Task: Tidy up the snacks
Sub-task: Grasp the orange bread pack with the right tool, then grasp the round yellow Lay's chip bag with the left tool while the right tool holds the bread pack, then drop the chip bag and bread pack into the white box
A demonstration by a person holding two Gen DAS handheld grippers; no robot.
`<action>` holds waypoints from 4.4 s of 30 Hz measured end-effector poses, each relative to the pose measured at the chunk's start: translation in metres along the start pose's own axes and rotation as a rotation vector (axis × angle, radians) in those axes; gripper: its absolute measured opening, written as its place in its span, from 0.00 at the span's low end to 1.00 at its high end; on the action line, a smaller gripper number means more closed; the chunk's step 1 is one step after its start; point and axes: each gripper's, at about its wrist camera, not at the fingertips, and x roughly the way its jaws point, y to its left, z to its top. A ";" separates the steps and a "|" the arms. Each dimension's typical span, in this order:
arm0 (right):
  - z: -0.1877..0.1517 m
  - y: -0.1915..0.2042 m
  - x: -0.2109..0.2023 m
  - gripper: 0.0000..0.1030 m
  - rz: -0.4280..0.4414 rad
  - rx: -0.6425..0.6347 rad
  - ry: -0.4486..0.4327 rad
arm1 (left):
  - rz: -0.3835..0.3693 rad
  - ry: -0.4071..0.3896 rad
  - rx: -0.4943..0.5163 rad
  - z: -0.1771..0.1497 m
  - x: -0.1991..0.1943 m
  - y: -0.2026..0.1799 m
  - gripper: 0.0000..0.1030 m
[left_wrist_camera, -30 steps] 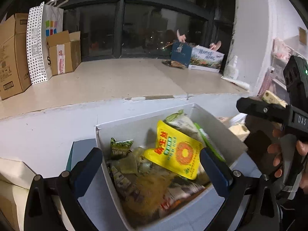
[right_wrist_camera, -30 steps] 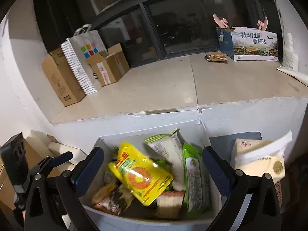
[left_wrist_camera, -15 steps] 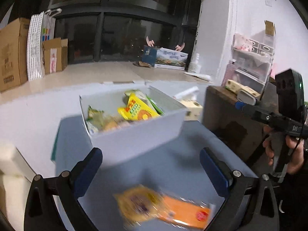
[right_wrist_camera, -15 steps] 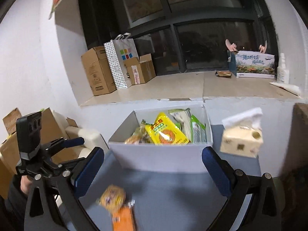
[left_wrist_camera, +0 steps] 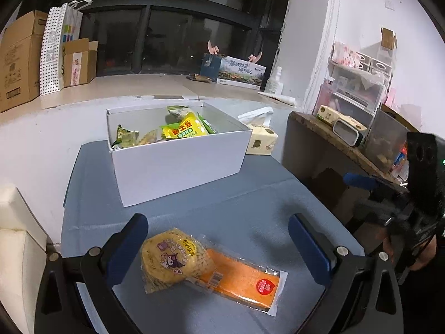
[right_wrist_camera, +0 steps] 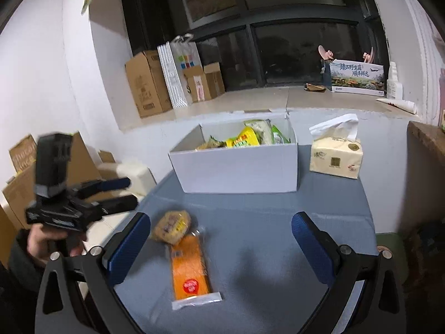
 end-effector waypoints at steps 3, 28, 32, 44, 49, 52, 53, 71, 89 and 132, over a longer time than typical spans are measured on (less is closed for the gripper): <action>-0.007 0.011 0.020 1.00 -0.013 -0.052 0.077 | 0.017 0.003 -0.014 -0.007 -0.006 0.006 1.00; -0.082 0.040 0.134 0.70 -0.035 -0.181 0.502 | 0.059 0.036 -0.102 -0.040 -0.007 0.034 1.00; -0.077 0.021 0.124 0.66 -0.026 -0.126 0.485 | 0.050 0.051 -0.101 -0.041 0.002 0.032 1.00; -0.045 -0.026 0.033 0.66 -0.092 0.020 0.282 | -0.038 0.201 0.057 -0.045 0.076 -0.014 1.00; -0.043 -0.033 0.019 0.66 -0.103 0.048 0.251 | -0.005 0.290 0.109 -0.051 0.111 -0.020 1.00; -0.049 -0.032 0.016 0.66 -0.098 0.058 0.257 | 0.039 0.320 0.123 -0.053 0.126 -0.018 1.00; -0.049 -0.033 0.017 0.66 -0.097 0.059 0.260 | 0.053 0.329 0.126 -0.054 0.130 -0.016 1.00; -0.052 -0.039 0.023 0.66 -0.088 0.075 0.259 | 0.040 0.234 0.131 -0.040 0.094 -0.005 0.02; -0.056 -0.041 0.023 0.66 -0.076 0.097 0.262 | 0.107 0.296 0.110 -0.030 0.147 0.046 1.00; 0.185 -0.096 0.226 1.00 -0.013 0.308 0.092 | 0.181 0.068 -0.084 0.188 0.176 0.124 1.00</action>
